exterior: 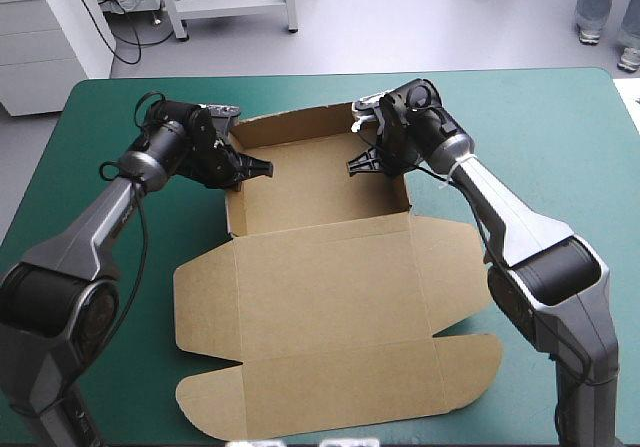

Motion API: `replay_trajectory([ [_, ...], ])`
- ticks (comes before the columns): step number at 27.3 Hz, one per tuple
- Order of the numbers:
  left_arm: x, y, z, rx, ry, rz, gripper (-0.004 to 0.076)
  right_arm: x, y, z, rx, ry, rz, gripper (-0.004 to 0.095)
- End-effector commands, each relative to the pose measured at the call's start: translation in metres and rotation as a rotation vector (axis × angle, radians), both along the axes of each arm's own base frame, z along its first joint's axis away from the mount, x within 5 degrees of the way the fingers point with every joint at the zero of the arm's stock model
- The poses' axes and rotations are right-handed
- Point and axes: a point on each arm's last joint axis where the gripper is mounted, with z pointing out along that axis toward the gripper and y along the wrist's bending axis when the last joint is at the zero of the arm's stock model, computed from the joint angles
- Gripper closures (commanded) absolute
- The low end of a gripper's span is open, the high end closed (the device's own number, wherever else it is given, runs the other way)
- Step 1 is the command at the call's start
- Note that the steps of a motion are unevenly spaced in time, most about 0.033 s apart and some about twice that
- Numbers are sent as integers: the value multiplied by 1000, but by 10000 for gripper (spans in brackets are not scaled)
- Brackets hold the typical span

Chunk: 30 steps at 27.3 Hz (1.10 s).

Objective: Fold the box

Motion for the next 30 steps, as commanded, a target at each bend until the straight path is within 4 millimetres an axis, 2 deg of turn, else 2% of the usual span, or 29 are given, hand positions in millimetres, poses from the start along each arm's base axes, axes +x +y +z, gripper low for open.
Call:
replay_trajectory([
  [1,9,-16,4,-38,4,-53,732,-3,3,15,41,-22,48,924],
  [4,16,-20,-13,-40,38,-50,732,8,-3,-4,25,16,25,925],
  [7,19,-21,-20,-31,43,-58,732,18,-10,-17,33,31,2,924],
  [12,20,-22,-22,-20,35,-123,716,26,-23,-20,15,27,-28,915],
  [15,19,-24,-21,-47,46,-126,646,26,-25,-15,11,19,-22,824],
  [21,19,-26,-13,-70,43,-126,381,27,-23,-2,43,-10,2,517],
  [23,20,-26,-6,-74,32,-129,316,27,-21,1,61,-13,4,456],
  [25,21,-26,3,-77,19,-133,297,27,-21,3,70,-17,5,423],
  [30,22,-25,25,-56,-8,-145,297,25,-21,8,78,-25,5,418],
])
